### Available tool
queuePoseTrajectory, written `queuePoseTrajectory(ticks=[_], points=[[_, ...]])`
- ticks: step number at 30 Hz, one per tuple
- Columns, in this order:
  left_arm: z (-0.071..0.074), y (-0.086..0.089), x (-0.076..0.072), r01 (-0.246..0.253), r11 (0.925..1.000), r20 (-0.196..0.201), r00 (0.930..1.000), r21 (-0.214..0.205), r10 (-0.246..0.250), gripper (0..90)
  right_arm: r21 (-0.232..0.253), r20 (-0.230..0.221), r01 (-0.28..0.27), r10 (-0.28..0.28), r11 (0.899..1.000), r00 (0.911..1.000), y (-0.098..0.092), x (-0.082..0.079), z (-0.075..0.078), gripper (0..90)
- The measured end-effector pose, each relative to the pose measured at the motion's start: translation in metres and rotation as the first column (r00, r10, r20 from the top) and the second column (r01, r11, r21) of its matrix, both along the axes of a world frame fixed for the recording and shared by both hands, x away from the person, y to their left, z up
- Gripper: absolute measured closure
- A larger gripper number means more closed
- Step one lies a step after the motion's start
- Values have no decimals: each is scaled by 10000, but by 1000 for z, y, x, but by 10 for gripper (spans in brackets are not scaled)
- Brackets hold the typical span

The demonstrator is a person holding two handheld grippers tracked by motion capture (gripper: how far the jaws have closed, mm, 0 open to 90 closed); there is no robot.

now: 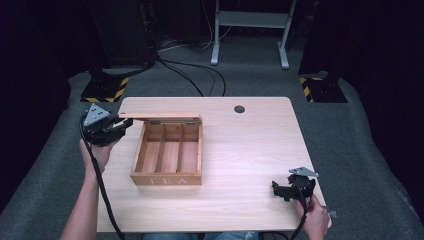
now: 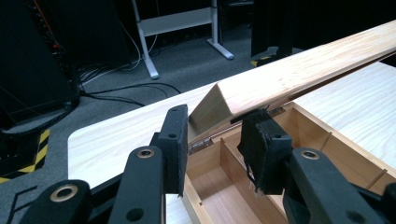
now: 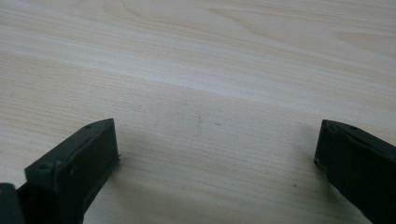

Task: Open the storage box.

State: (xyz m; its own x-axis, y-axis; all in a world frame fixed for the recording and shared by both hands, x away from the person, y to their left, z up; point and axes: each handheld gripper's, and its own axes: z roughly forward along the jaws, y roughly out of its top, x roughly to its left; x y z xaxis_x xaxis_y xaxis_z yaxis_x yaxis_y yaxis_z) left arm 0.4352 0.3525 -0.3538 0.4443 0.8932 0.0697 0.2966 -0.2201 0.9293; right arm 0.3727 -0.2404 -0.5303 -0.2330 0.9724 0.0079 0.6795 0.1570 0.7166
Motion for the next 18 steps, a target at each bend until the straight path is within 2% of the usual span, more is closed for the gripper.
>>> queuePoseTrajectory(ticks=[8, 10, 12, 18], points=[[0, 0, 0, 2, 10000, 8, 10000, 0, -2, 615, 2, -8, 2, -2, 10000, 10000, 0, 0, 0, 0], [0, 0, 0, 4, 10000, 7, 10000, 3, -4, 616, 65, 63, 158, -158, 9999, 9999, 1, 0, 0, 0], [0, 0, 0, 12, 10000, -16, 10000, 8, -12, 616, -1, -4, -5, 5, 10000, 10000, 0, 0, 0, 0], [0, 0, 0, 34, 10000, -17, 10000, 38, -34, 615, 0, 2, -1, 1, 10000, 10000, 0, 0, 0, 0]])
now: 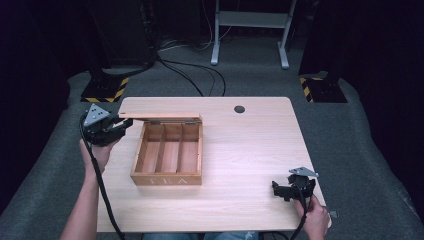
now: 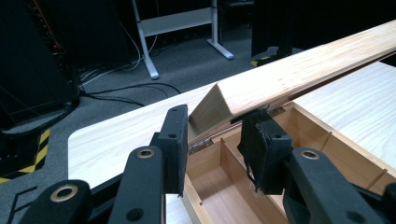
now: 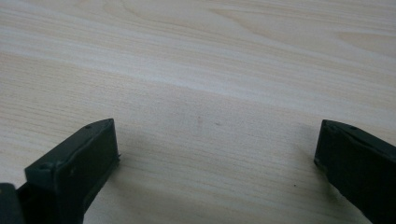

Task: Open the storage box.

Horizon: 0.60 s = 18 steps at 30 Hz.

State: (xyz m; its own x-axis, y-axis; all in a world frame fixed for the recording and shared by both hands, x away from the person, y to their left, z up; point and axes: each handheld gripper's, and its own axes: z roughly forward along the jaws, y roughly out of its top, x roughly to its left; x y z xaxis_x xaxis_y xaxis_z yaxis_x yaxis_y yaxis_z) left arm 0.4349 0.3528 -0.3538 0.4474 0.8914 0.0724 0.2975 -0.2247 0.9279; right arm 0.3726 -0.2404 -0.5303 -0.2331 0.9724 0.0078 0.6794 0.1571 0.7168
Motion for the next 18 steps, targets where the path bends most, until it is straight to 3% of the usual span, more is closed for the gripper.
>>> queuePoseTrajectory(ticks=[18], points=[[0, 0, 0, 3, 10000, 5, 10000, 7, -3, 615, -1, 5, -1, 1, 10000, 10000, 0, 0, 0, 0]])
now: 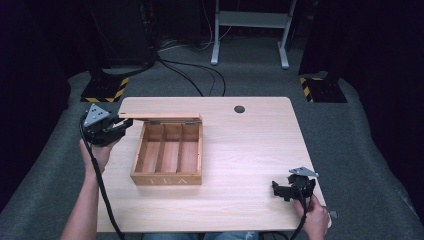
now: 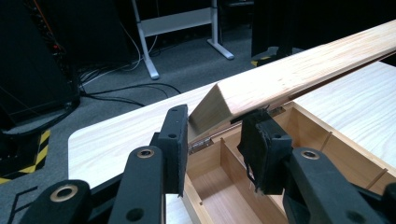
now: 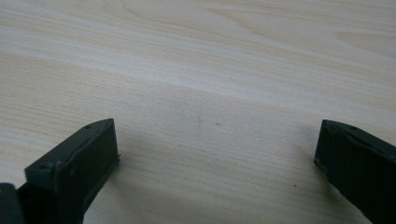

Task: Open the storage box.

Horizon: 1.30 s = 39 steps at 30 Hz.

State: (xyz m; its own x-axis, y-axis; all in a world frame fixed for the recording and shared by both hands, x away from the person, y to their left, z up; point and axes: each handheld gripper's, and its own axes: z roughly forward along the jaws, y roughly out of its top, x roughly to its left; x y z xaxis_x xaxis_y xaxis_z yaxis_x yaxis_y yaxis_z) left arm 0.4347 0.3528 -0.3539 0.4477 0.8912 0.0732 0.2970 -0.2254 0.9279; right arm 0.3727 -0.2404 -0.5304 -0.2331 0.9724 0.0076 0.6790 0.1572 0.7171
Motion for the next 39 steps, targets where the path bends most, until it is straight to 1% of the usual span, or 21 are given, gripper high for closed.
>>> queuePoseTrajectory(ticks=[2, 4, 6, 7, 9, 10, 11, 14, 15, 16, 17, 18, 19, 21, 25, 28, 32, 33, 34, 35, 39], points=[[0, 0, 0, 9, 10000, 4, 10000, -6, -9, 616, 57, 38, 114, -114, 9999, 9999, 1, 0, 0, 0], [0, 0, 0, 3, 10000, 2, 10000, -14, -3, 615, -4, -8, -7, 7, 10000, 10000, 0, 0, 0, 0], [0, 0, 0, 2, 10000, 3, 10000, -17, -2, 616, 60, 52, 141, -141, 9999, 9999, 1, 0, 0, 0], [0, 0, 0, -8, 10000, 22, 10000, -31, 9, 616, 2, -3, 4, -4, 10000, 10000, 0, 0, 0, 0], [0, 0, 0, -1, 10000, 5, 10000, -18, 2, 616, 59, 45, 117, -117, 9999, 9999, 1, 0, 0, 0], [0, 0, 0, -4, 10000, 8, 10000, -20, 4, 616, -5, 0, -6, 6, 10000, 10000, 0, 0, 0, 0], [0, 0, 0, -3, 10000, 5, 10000, -21, 3, 616, 54, 29, 109, -109, 9999, 9999, 1, 0, 0, 0], [-1, 0, 0, -21, 10000, 30, 10000, -38, 22, 616, 63, 54, 151, -151, 9999, 9999, 1, 0, 0, 0], [-1, 0, 0, -23, 10000, 28, 10000, -43, 23, 616, 63, 54, 151, -151, 9999, 9999, 1, 0, 0, 0], [-1, 0, 0, -25, 10000, 31, 10000, -46, 25, 615, -2, 7, -2, 2, 10000, 10000, 0, 0, 0, 0], [-1, 0, 0, -25, 10000, 31, 10000, -42, 25, 616, 52, 38, 131, -131, 9999, 9999, 1, 0, 0, 0], [-1, 0, 0, -23, 10000, 31, 10000, -37, 24, 616, 0, 6, 0, 0, 10000, 10000, 0, 0, 0, 0], [-1, 0, 0, -21, 10000, 30, 10000, -32, 22, 615, 6, -2, 7, -7, 10000, 10000, 0, 0, 0, 0], [-1, 0, 0, -21, 10000, 39, 10000, -37, 21, 616, 67, 57, 153, -153, 9999, 9999, 1, 0, 0, 0], [0, 0, -1, -20, 10000, 4, 10000, -1, 20, 615, 36, 22, 65, -65, 10000, 10000, 0, 0, 0, 0], [0, -1, -1, -18, 10000, -2, 10000, 6, 18, 615, 46, 40, 120, -120, 9999, 9999, 1, 0, 0, 0], [0, -1, -1, -22, 10000, 1, 10000, 13, 22, 616, -1, -6, -2, 2, 10000, 10000, 0, 0, 0, 0], [0, -1, -1, -20, 10000, -1, 10000, 20, 20, 615, 65, 54, 157, -157, 9999, 9999, 1, 0, 0, 0], [0, -1, -1, -17, 10000, -7, 10000, 28, 17, 615, 72, 71, 160, -161, 9998, 9998, 1, 0, 0, 0], [0, -1, -1, -16, 10000, -15, 10000, 35, 16, 616, 3, -13, 1, -1, 10000, 10000, 0, 0, 0, 0], [-1, -1, -2, -12, 10000, -13, 10000, 38, 12, 616, 5, -1, 4, -4, 10000, 10000, 0, 0, 0, 0]])
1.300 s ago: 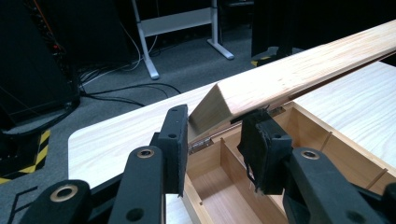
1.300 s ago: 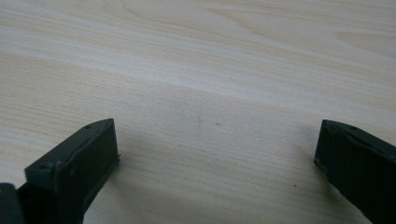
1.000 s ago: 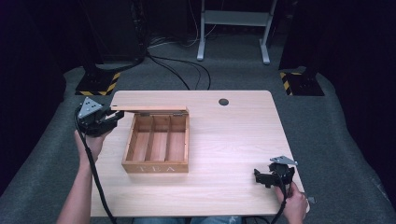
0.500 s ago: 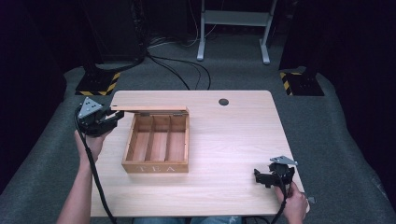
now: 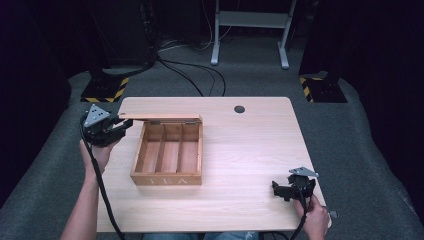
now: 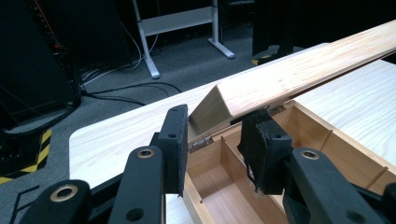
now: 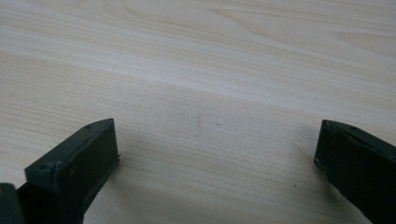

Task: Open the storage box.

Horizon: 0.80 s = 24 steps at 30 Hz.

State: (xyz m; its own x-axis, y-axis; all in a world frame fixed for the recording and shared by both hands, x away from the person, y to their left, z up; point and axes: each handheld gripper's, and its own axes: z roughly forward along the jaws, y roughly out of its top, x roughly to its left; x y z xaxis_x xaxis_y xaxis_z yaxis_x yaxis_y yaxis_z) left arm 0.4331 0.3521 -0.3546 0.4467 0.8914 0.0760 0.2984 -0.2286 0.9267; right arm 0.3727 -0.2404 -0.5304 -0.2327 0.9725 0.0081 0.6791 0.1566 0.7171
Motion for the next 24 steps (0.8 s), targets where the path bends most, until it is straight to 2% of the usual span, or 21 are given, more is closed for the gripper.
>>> queuePoseTrajectory(ticks=[3, 4, 8, 14, 24], points=[[-1, 0, -1, -45, 10000, 47, 10000, -28, 45, 615, 62, 64, 150, -151, 9999, 9999, 1, 0, 0, 0], [-1, 0, -2, -36, 10000, 16, 10000, -14, 36, 615, -8, 6, -9, 9, 10000, 10000, 0, 0, 0, 0], [-3, -1, -4, -60, 10000, 71, 10000, 54, 60, 614, 56, 53, 137, -137, 9999, 9999, 1, 0, 0, 0], [-8, -1, -10, -27, 9999, 78, 10000, 114, 26, 611, 23, 29, 43, -43, 10000, 10000, 0, 0, 0, 0], [-16, -1, -20, -66, 10000, 146, 9999, 37, 66, 608, 60, 60, 144, -144, 9999, 9999, 1, 0, 0, 0]])
